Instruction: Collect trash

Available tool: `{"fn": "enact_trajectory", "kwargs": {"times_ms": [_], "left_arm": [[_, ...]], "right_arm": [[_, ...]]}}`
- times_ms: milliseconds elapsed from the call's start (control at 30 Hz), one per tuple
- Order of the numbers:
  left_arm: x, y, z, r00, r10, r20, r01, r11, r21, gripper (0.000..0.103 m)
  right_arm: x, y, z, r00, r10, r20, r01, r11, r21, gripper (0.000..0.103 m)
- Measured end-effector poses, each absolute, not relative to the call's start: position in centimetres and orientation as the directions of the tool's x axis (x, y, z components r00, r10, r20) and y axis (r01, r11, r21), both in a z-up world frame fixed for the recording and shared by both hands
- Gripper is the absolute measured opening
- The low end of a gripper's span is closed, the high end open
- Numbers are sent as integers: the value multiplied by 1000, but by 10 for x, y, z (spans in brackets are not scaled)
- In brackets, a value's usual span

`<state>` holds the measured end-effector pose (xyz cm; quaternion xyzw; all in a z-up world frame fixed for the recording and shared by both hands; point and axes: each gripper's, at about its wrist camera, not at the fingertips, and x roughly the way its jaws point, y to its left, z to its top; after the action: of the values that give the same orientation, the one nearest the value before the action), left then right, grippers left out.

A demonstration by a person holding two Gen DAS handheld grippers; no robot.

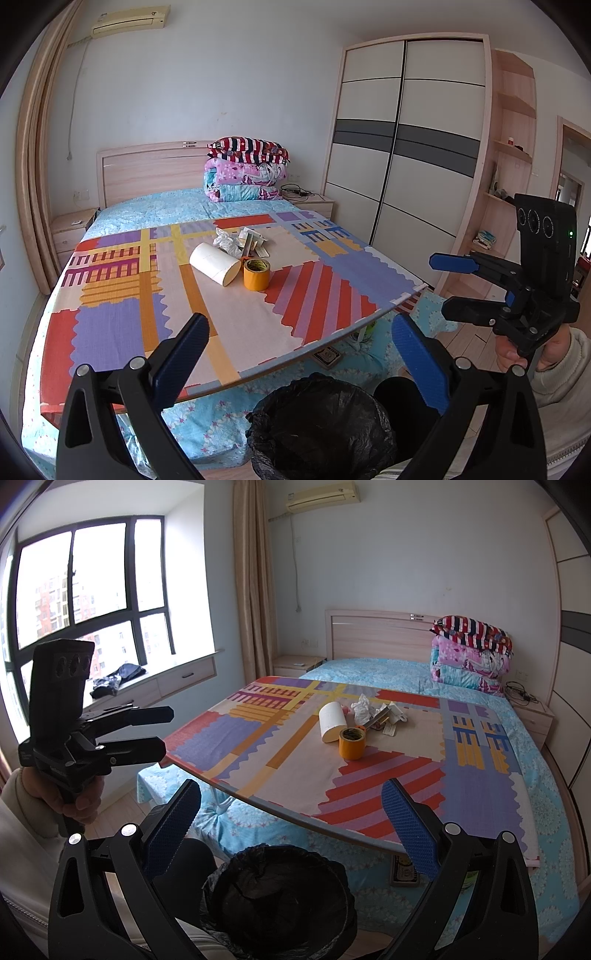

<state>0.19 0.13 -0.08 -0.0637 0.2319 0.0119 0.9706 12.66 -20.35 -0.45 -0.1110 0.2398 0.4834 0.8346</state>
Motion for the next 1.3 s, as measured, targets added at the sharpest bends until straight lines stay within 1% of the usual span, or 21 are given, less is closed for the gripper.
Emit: {"fn": "enact_trajectory", "kwargs": {"times_ms": [933,1300], "left_arm": [[3,1,-4,890,-15,-456,-49,990,-129,95],[17,18,-16,871,-5,-492,-82,985,-155,95]], "right_arm": [[130,-203,-7,415,753,-510,-859,509,52,99],[145,-198,-18,413,745,-524,-855,515,59,99]]}}
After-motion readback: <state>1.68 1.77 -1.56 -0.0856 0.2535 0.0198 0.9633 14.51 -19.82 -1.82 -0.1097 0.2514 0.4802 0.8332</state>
